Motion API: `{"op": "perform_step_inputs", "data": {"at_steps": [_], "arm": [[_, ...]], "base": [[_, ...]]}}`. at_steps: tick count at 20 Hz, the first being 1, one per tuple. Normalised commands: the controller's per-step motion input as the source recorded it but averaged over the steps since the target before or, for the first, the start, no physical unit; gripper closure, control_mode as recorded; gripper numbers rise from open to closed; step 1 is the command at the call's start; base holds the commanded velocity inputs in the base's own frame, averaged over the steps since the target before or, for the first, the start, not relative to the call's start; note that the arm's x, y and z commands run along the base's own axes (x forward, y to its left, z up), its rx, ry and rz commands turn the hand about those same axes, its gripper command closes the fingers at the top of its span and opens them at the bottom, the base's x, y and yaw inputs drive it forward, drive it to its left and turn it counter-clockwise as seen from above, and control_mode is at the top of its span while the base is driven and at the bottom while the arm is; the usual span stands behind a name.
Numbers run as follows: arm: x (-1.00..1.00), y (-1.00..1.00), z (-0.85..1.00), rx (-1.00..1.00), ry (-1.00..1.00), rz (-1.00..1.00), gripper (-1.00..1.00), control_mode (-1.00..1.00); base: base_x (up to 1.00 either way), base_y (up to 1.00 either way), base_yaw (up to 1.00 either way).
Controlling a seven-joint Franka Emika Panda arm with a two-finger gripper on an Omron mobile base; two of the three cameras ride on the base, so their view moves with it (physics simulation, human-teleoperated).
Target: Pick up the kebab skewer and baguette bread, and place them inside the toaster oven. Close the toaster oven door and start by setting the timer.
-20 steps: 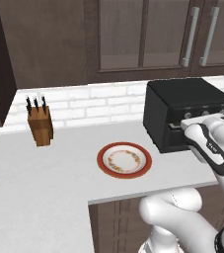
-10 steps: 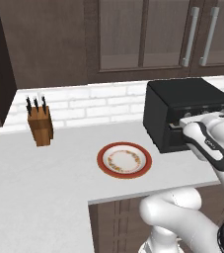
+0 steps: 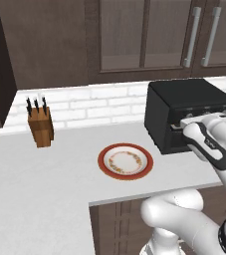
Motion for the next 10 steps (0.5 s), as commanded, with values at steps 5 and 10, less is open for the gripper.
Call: {"op": "perform_step_inputs", "data": {"at_steps": [5, 10], "arm": [[0.01, 0.00, -0.05, 0.00, 0.01, 0.00, -1.00, -1.00], [0.00, 0.00, -0.13, 0.00, 0.00, 0.00, -1.00, -1.00]], "base": [[0.00, 0.00, 0.00], [0.00, 0.00, 0.00]]}}
